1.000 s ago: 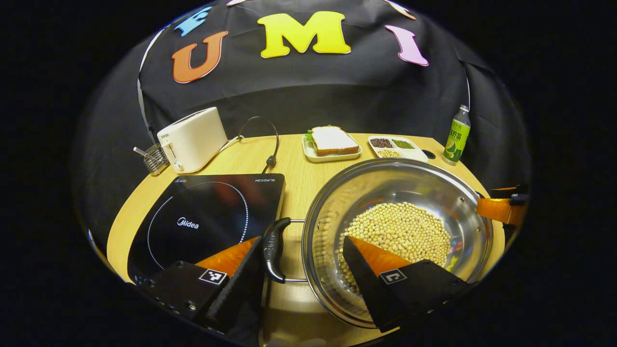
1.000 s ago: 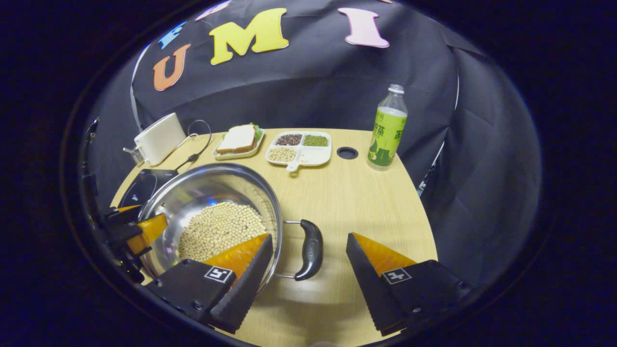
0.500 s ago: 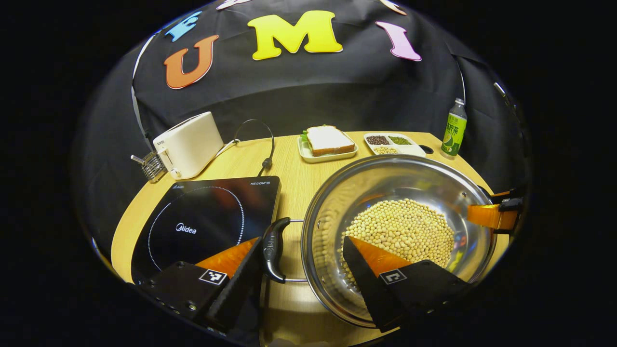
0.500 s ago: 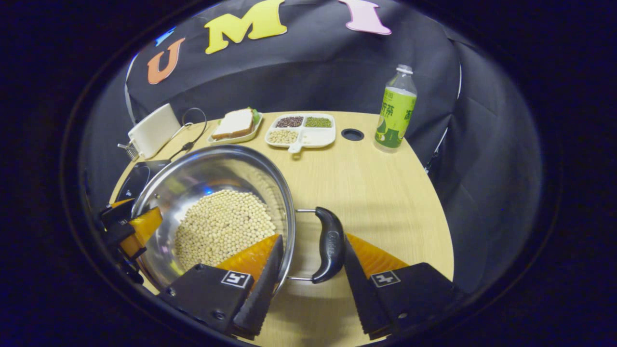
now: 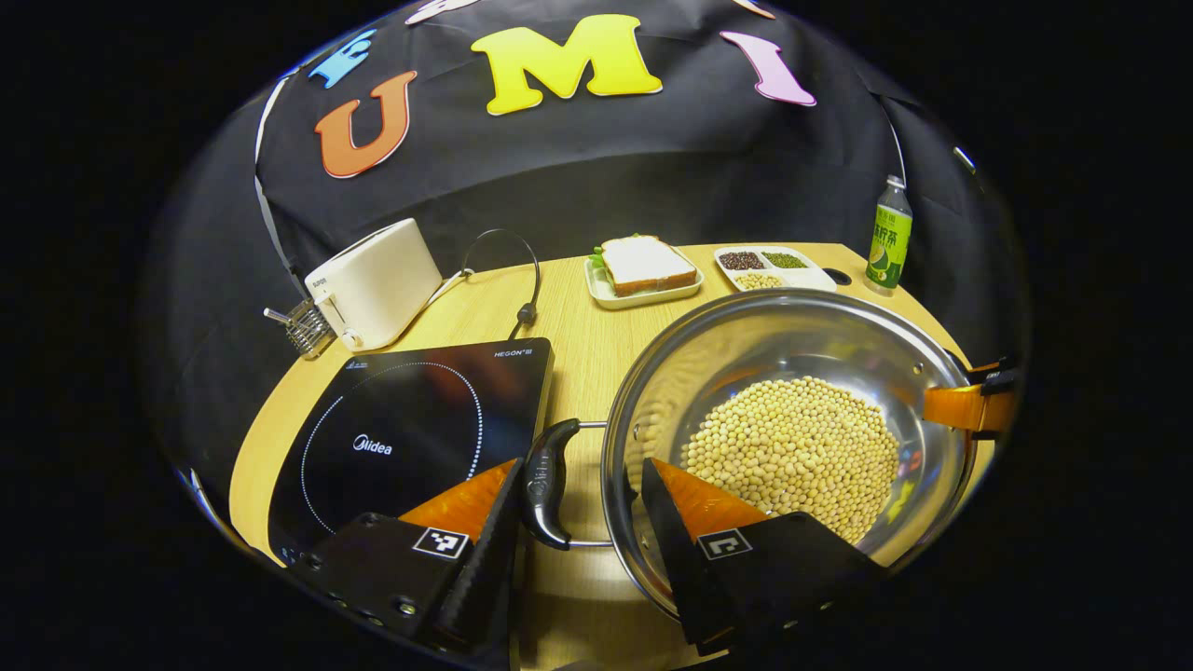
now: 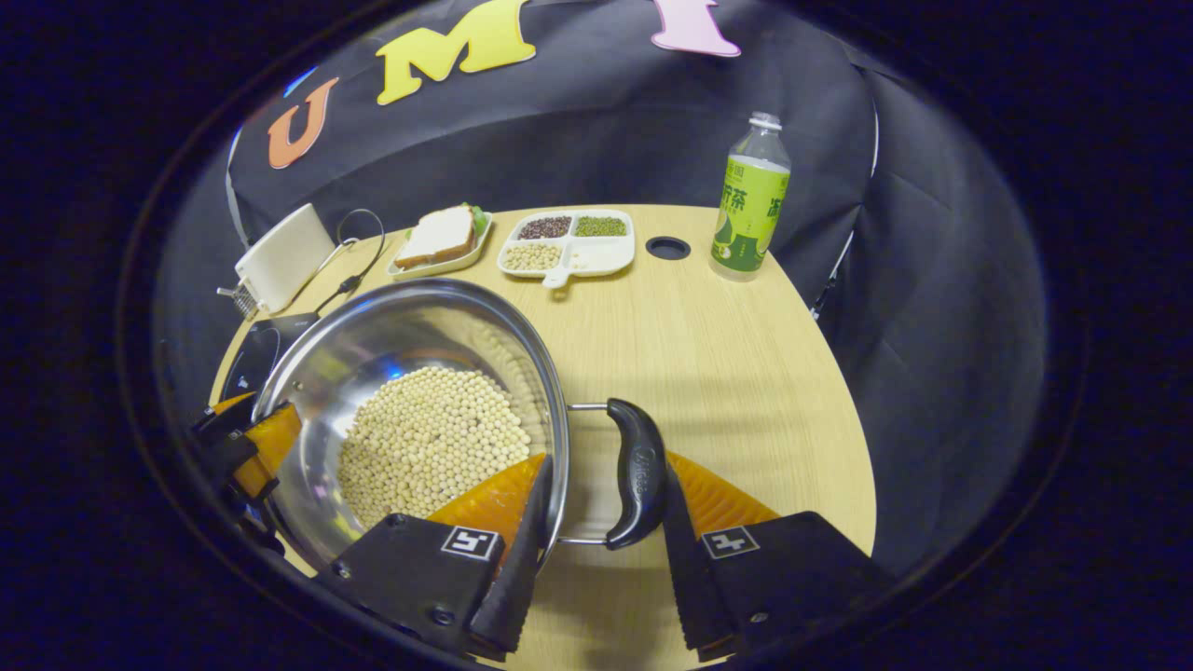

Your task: First push the handle of the pot to place it horizontally, then grasp the pot with both hands and set it on the induction cooktop.

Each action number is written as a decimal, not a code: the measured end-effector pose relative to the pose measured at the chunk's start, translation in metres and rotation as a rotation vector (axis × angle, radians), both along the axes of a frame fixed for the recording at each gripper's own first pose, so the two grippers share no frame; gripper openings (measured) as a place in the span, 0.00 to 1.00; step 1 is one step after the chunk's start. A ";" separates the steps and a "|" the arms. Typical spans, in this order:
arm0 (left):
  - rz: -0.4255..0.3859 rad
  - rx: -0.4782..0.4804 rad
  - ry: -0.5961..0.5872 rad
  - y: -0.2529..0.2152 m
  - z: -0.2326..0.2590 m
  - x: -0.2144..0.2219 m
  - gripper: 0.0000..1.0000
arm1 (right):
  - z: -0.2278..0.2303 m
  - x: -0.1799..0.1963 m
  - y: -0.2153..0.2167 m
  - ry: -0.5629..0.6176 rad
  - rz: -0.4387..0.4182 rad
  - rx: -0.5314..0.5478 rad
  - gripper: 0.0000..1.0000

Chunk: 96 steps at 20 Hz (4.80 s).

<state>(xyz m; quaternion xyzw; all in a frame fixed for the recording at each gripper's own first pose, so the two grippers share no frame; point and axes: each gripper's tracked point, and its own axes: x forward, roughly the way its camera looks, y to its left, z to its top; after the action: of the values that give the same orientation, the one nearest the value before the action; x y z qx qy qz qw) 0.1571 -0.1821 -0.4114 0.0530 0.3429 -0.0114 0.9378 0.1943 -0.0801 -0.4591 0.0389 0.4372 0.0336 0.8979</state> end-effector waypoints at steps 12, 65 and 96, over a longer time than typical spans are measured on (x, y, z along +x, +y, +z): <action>0.023 -0.059 -0.004 -0.005 0.003 -0.001 0.61 | 0.002 0.000 -0.003 -0.015 0.000 0.007 0.55; 0.114 -0.059 -0.086 0.201 0.089 0.000 0.59 | 0.103 -0.007 0.200 -0.062 0.030 0.122 0.53; 0.129 -0.039 -0.041 0.315 0.031 0.031 0.60 | 0.074 -0.003 0.330 -0.015 -0.034 0.140 0.53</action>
<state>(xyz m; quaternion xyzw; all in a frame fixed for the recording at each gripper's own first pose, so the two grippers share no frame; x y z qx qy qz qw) 0.1883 0.1332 -0.3801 0.0129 0.3262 0.0436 0.9442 0.1908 0.2504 -0.3847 0.1089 0.4265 0.0493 0.8966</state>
